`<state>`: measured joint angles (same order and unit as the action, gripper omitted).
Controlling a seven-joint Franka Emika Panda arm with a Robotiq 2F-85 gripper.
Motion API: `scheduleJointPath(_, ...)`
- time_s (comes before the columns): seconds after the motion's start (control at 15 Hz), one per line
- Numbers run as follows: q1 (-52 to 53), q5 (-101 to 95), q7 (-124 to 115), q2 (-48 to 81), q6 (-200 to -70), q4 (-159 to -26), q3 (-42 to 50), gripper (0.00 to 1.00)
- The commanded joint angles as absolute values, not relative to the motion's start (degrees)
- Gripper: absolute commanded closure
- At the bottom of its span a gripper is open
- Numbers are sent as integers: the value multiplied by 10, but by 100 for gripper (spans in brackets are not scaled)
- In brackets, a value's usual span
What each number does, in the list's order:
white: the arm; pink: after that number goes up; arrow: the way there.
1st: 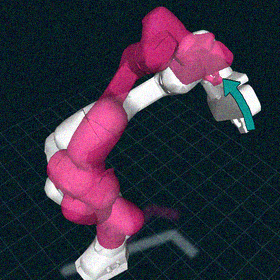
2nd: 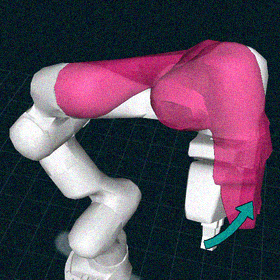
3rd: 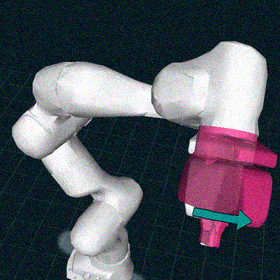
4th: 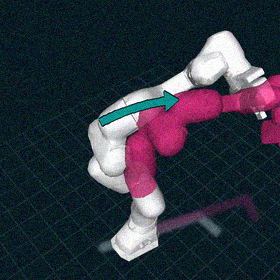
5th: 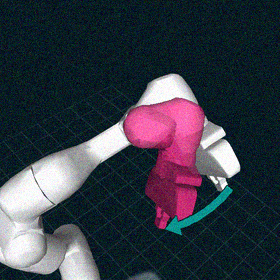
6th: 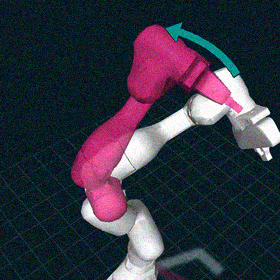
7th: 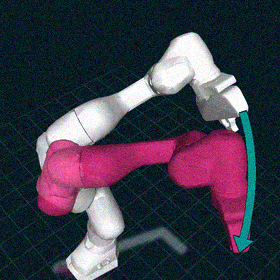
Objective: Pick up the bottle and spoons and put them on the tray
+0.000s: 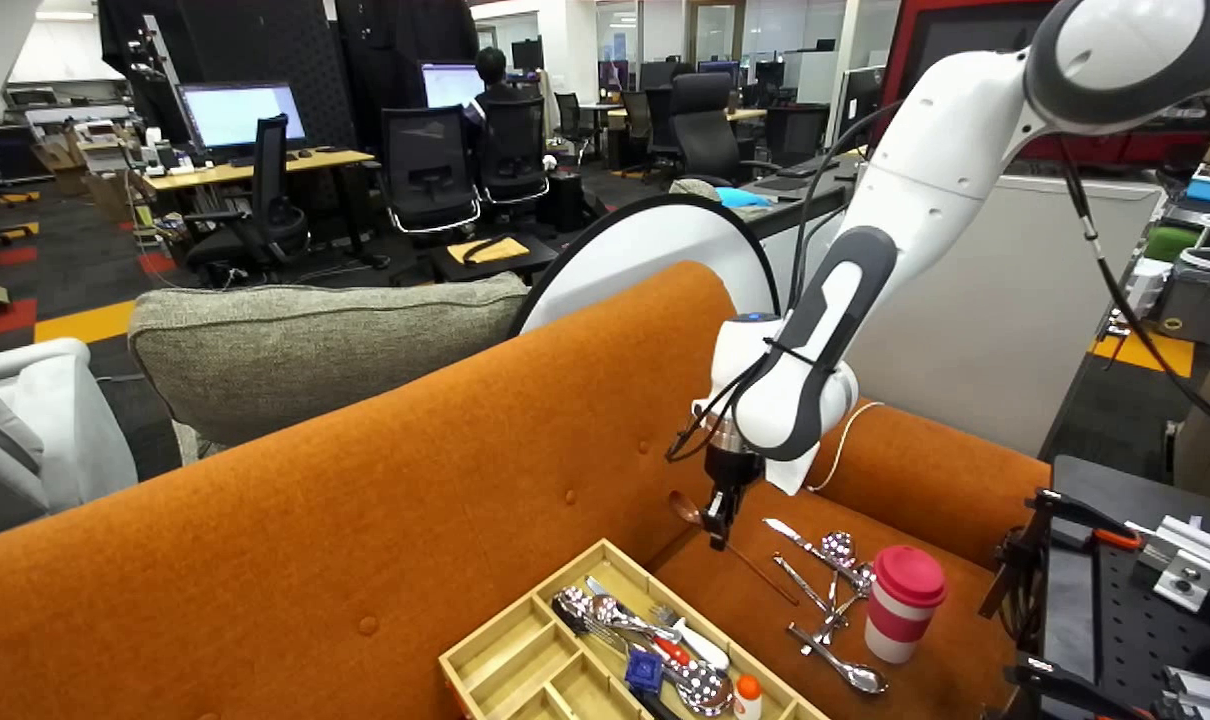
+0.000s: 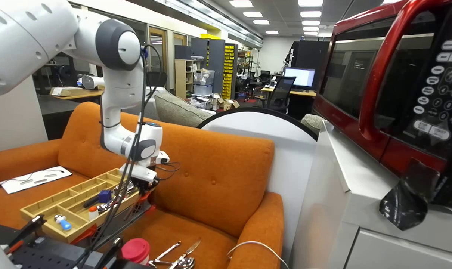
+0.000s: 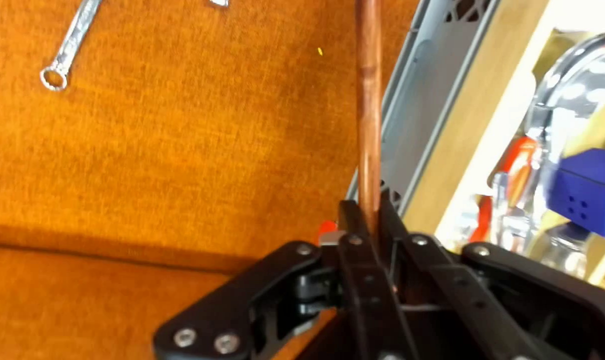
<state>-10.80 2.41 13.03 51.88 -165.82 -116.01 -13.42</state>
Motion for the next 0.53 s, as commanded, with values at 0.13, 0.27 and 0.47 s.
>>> scheduleJointPath(0.13, -122, -17, 181, 417, -1777, -1265, -209, 97)
scheduleJointPath(0.27, -139, -43, 198, 428, -1816, -1261, -252, 97)
scheduleJointPath(0.47, -160, -95, 215, 476, -1836, -1229, -298, 97)
